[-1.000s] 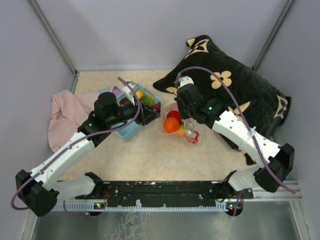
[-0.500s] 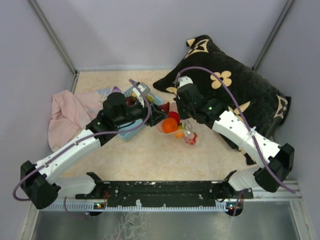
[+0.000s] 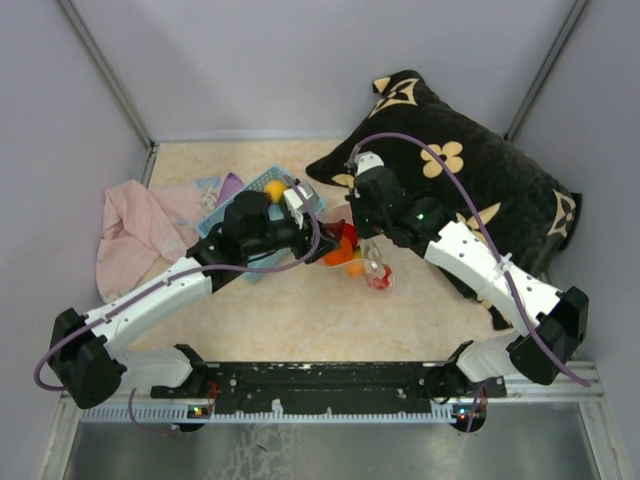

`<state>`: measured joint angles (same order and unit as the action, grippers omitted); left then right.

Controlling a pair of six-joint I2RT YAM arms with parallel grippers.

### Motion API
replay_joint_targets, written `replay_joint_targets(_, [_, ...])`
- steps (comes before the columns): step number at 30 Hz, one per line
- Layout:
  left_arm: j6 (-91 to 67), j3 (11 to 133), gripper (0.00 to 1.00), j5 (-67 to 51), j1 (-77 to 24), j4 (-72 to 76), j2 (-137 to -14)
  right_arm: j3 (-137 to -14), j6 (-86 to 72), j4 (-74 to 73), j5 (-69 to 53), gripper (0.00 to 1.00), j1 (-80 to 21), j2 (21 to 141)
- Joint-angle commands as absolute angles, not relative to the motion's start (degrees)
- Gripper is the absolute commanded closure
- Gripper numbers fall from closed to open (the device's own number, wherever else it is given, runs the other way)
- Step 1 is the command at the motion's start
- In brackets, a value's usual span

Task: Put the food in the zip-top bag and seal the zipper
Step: Place the fake fruit in the zipper food storage bag.

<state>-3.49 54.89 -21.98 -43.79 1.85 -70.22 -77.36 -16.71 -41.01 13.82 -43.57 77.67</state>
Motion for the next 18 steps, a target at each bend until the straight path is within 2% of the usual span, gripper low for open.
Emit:
replay_joint_targets(1, [0.7, 54.5, 0.46, -23.2, -44.2, 1.9, -71.4, -79.5, -16.4, -36.8, 13.0, 1.00, -43.3, 76.7])
replay_joint_targets(18, [12.8, 56.8, 0.41, -31.6, -44.5, -1.6, -77.3, -76.5, -15.6, -33.2, 9.3, 1.00, -43.3, 74.8])
